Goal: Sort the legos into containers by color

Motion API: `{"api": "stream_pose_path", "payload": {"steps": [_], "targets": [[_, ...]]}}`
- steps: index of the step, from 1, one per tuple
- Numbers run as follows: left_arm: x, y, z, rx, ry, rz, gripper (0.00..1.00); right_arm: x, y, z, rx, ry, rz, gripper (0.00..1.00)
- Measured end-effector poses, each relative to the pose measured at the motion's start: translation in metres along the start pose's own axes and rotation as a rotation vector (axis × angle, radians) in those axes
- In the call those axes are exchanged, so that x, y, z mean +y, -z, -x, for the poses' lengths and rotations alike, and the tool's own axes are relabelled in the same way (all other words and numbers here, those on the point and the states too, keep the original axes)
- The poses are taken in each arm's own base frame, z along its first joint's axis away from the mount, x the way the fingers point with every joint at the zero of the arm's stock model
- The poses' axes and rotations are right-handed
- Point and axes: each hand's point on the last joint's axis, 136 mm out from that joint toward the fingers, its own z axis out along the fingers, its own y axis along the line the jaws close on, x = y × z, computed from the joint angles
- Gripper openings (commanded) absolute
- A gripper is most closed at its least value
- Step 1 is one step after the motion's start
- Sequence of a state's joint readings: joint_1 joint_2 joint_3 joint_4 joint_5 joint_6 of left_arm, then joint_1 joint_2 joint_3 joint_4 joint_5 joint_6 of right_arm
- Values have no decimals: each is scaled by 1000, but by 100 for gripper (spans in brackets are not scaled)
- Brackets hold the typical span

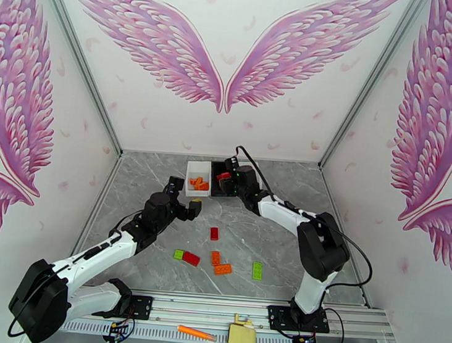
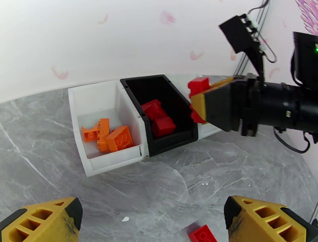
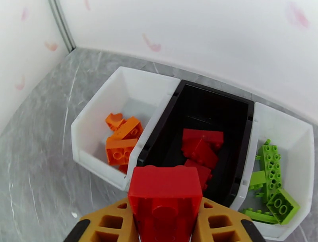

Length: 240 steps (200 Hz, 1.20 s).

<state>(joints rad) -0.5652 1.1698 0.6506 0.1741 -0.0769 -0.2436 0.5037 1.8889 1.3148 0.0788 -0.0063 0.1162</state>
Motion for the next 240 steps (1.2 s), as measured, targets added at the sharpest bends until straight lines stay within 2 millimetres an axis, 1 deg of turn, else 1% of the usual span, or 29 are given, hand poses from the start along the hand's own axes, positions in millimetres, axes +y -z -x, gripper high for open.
{"api": "stream_pose_path", "payload": {"steps": [41,68,93,106,129,148,164,184,203,214,240], "targets": [[1,-5,-8,24,-16,11,99,-8,-38,16,-24,-66,-33,20],[1,-8,-14,43,-26,15,99,-17,-61,25,-27,-98,-49,20],[1,-10,-18,53,-34,15,99,-24,-79,24,-13,-114,-61,21],[1,-11,-19,58,-37,18,99,-25,-84,20,1,-117,-64,27],[2,-12,-21,63,-39,20,99,-25,-87,14,20,-115,-64,48],[1,-12,-21,64,-42,22,99,-24,-85,15,18,-102,-54,61],[-3,-13,-19,64,-51,21,99,-23,-76,13,16,-92,-50,69],[-7,-15,-14,70,-61,40,99,-22,-55,12,15,-73,-46,77],[-6,-19,-11,87,-47,80,99,-22,-26,18,-10,-58,-54,82],[-4,-20,-12,104,-22,112,99,-23,-5,26,-39,-56,-60,86],[4,-23,-21,166,56,197,98,-29,45,36,-107,-40,-72,89]]}}
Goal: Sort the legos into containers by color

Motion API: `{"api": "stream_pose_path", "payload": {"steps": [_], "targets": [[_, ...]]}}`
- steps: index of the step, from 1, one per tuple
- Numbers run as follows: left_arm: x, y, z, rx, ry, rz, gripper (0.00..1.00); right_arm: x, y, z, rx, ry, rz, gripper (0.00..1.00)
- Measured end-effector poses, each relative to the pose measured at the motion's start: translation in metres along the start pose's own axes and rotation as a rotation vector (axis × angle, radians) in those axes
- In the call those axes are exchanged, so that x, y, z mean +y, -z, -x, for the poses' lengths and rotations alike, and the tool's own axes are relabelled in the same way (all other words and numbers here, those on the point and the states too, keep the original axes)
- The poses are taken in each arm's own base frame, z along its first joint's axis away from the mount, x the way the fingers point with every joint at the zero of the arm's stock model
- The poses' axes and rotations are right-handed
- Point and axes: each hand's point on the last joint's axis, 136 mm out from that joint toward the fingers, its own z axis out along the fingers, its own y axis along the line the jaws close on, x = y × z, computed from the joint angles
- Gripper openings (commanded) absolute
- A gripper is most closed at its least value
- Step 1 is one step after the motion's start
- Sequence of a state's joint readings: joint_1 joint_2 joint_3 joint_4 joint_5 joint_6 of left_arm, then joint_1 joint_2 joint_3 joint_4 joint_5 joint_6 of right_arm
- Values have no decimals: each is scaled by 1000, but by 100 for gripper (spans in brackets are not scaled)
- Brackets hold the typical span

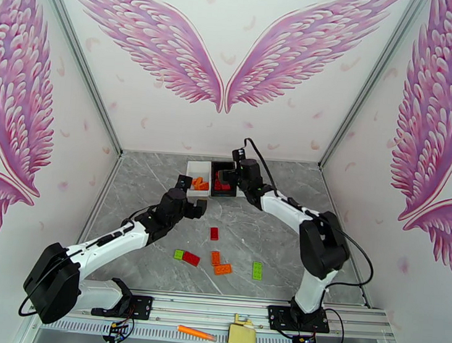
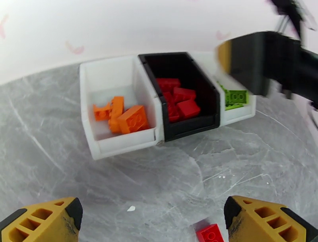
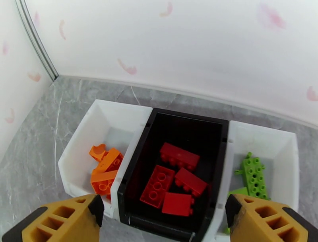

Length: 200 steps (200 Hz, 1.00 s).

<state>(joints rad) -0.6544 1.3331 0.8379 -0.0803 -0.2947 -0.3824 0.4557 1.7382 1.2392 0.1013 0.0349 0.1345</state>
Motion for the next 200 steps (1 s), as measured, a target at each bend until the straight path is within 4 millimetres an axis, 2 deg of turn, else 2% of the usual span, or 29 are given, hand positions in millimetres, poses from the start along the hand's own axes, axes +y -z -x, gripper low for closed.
{"api": "stream_pose_path", "payload": {"steps": [23,50,82,109,148,168,200], "targets": [[1,-3,-11,77,50,68,99,-6,37,-2,-31,42,-4,90],[-9,-4,-20,133,71,107,99,-9,77,-19,-31,118,3,90],[-33,-8,-38,194,63,113,99,-10,121,-33,-47,172,14,90],[-61,-17,-55,252,37,104,98,-14,150,-38,-83,186,0,89],[-91,-27,-86,340,0,91,97,-27,169,-36,-126,199,-68,89],[-96,-33,-99,380,-23,101,96,-32,171,-34,-132,201,-88,89],[-99,-45,-113,435,-54,128,89,-35,170,-35,-132,206,-101,89]]}}
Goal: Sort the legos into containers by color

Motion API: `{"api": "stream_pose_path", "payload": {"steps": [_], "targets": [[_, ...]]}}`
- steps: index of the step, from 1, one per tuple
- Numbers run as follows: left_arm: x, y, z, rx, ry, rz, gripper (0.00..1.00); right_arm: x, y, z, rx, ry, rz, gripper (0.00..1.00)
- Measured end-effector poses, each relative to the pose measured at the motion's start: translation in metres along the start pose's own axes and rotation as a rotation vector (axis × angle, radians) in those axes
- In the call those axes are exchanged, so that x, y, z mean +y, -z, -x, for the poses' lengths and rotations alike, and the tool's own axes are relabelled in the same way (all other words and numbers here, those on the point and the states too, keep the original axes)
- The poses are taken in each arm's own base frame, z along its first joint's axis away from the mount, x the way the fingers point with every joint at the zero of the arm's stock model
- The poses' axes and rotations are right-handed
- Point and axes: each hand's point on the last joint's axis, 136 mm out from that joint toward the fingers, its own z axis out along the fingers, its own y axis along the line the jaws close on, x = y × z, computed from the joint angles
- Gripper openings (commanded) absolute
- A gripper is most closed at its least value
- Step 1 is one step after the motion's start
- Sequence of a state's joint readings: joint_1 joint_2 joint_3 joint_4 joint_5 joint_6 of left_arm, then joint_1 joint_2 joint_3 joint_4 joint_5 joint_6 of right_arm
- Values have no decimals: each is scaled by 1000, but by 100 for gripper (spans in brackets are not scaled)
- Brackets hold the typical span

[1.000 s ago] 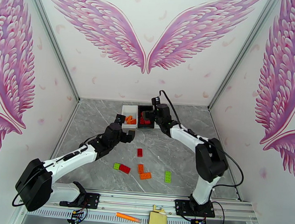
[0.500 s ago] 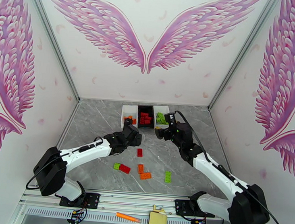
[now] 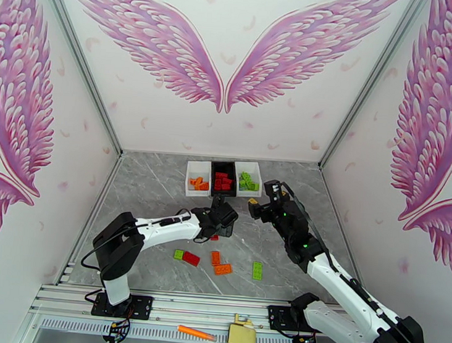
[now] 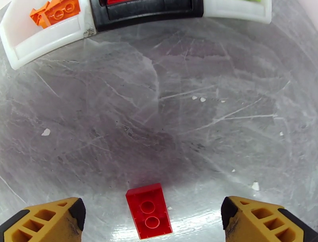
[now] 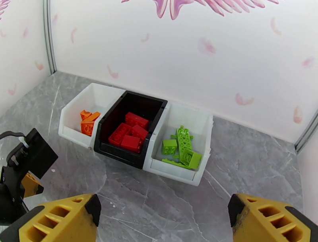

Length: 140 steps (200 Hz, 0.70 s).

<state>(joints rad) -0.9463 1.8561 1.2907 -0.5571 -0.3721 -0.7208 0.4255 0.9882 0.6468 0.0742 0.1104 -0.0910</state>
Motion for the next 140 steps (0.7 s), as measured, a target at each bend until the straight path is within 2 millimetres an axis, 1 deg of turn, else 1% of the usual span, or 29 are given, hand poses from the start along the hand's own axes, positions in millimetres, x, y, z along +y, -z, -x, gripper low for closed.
{"api": "stream_pose_path", "payload": {"steps": [20,56,84,112,140], "targets": [[-3,-6,-3,25,-10,5,85,-1,0,0,0,8,-5,89],[-1,-18,-13,77,-22,25,80,-2,0,-1,3,12,-14,89],[5,-26,-22,126,-19,34,76,-4,-2,-3,10,15,-18,89],[7,-29,-23,149,0,26,67,-4,-4,-7,22,15,-19,89],[9,-31,-25,165,14,22,66,-4,-5,-8,25,15,-18,89]]}}
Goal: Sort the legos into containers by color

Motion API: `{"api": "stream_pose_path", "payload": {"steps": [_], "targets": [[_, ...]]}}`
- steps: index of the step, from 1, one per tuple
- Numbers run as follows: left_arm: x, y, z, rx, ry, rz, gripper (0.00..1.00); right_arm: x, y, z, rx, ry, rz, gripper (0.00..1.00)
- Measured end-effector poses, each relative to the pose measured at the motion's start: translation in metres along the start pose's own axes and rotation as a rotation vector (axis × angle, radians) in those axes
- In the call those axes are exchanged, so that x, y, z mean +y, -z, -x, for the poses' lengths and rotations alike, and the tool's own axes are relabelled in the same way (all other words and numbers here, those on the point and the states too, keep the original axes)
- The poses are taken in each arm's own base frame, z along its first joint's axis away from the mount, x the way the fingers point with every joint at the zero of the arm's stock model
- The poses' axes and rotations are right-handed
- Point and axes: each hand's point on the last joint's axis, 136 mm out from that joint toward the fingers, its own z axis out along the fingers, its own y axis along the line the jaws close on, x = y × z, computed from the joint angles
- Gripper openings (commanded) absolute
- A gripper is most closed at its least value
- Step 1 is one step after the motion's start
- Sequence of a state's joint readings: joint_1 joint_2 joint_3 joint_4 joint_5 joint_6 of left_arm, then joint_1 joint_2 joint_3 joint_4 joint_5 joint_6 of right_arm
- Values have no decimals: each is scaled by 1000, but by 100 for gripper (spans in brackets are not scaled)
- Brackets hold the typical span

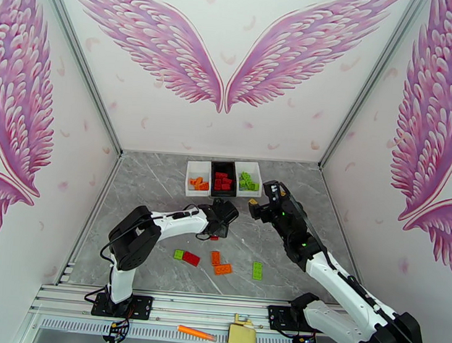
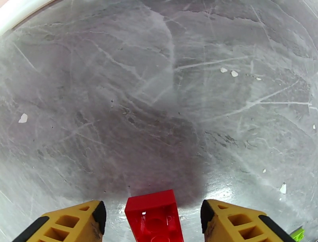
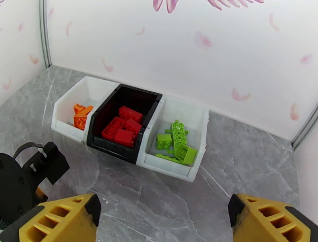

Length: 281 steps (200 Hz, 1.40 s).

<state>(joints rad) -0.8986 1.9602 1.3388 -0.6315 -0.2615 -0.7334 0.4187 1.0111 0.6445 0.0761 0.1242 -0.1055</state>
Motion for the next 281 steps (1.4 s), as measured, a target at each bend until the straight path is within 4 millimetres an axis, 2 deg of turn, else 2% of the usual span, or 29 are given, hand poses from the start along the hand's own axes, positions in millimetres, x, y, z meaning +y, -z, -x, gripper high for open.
{"api": "stream_pose_path", "payload": {"steps": [38,71,100,118,161,202,227,257,281], "targets": [[1,-9,-8,35,-2,7,59,0,0,0,0,0,0,89],[2,-16,-15,68,4,11,43,0,0,0,2,0,0,89],[3,-15,-15,71,0,14,38,-1,-1,-1,3,-1,-2,89],[3,-15,-13,65,5,17,28,-2,-1,-1,3,-2,-4,89],[8,-6,-4,13,9,13,27,-1,-1,-2,5,-9,1,90],[8,34,35,-165,-11,-69,26,5,-3,-3,9,-24,32,90],[4,56,71,-300,-11,-136,25,11,-5,-5,13,-37,67,90],[4,63,109,-419,-9,-175,25,19,-8,-4,8,-57,108,91],[-1,59,145,-513,-14,-196,26,23,-11,-4,4,-69,127,91]]}}
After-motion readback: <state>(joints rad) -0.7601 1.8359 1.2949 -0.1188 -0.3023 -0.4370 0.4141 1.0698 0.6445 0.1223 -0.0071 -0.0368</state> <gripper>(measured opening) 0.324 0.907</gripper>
